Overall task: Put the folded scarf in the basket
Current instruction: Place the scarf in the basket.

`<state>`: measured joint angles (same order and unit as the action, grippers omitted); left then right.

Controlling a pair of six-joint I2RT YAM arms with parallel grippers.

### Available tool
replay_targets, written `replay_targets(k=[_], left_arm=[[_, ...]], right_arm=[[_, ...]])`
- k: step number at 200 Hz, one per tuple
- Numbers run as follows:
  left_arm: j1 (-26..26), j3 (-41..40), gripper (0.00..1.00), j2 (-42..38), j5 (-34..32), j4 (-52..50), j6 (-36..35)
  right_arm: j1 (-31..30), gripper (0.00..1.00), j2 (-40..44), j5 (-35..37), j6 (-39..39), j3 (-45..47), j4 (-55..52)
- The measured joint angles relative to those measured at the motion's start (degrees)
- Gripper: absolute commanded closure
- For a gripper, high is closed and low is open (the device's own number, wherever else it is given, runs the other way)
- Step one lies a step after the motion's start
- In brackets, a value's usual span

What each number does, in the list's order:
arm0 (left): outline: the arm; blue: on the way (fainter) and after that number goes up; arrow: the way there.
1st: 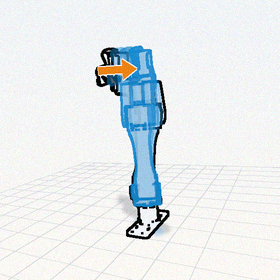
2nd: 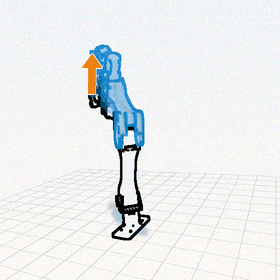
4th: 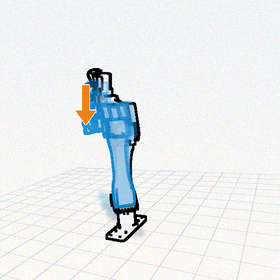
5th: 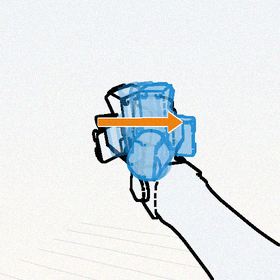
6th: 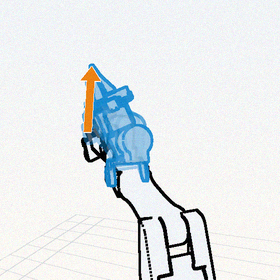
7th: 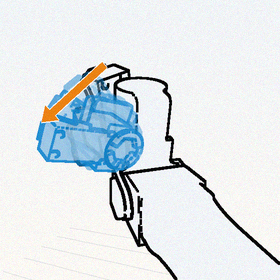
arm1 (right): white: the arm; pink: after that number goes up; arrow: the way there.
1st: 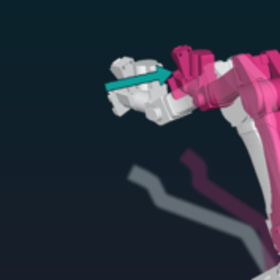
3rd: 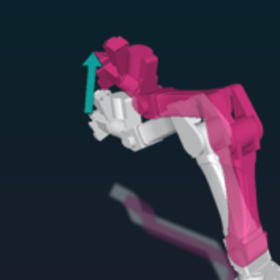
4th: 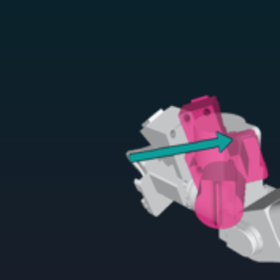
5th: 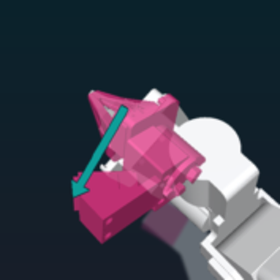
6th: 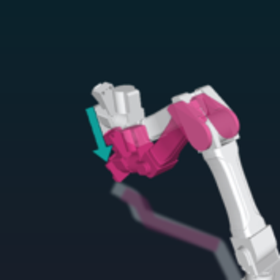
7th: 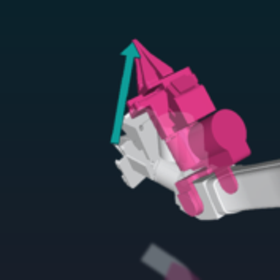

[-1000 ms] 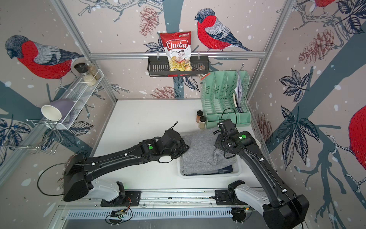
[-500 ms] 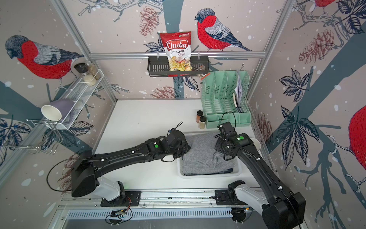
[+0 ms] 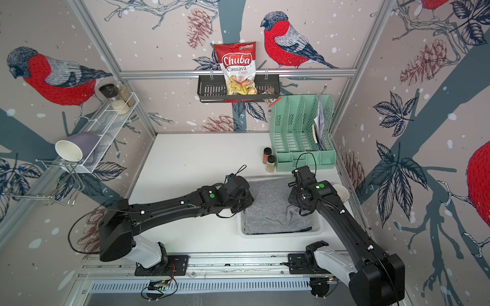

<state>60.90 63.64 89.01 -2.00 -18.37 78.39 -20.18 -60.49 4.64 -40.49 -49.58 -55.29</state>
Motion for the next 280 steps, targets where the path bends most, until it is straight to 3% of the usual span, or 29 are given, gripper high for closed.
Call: replay_targets(k=[47,64,92,115,191,237,280], left_arm=[[0.0,0.0,1.00,1.1,-0.7,-0.4,-0.7],[0.0,0.5,1.00,1.4,-1.1,-1.0,-1.0],[0.0,1.5,0.72,1.5,-2.0,-2.4,-2.2],[0.4,2.2,0.62,1.1,-3.3,-4.5,-2.7],[0.5,0.4,0.69,-0.2,-4.5,-6.8,-4.1],[0.5,0.6,0.80,1.0,-4.5,-6.8,-4.9],[0.5,0.9,0.82,1.4,-5.0,-7.1,-5.0]], right_arm=[[0.3,0.99,0.4,0.0,-0.3,0.2,0.1],[0.3,0.86,1.5,0.3,-1.5,0.9,0.2],[0.6,0.55,2.8,1.7,-3.3,1.8,0.0],[1.4,0.38,3.5,3.9,-4.6,1.6,-0.5],[2.7,0.41,5.4,7.7,-5.1,0.3,-1.4],[2.8,0.19,6.1,8.0,-6.1,2.1,-2.3],[2.8,0.04,6.6,7.1,-6.1,-0.7,-3.1]])
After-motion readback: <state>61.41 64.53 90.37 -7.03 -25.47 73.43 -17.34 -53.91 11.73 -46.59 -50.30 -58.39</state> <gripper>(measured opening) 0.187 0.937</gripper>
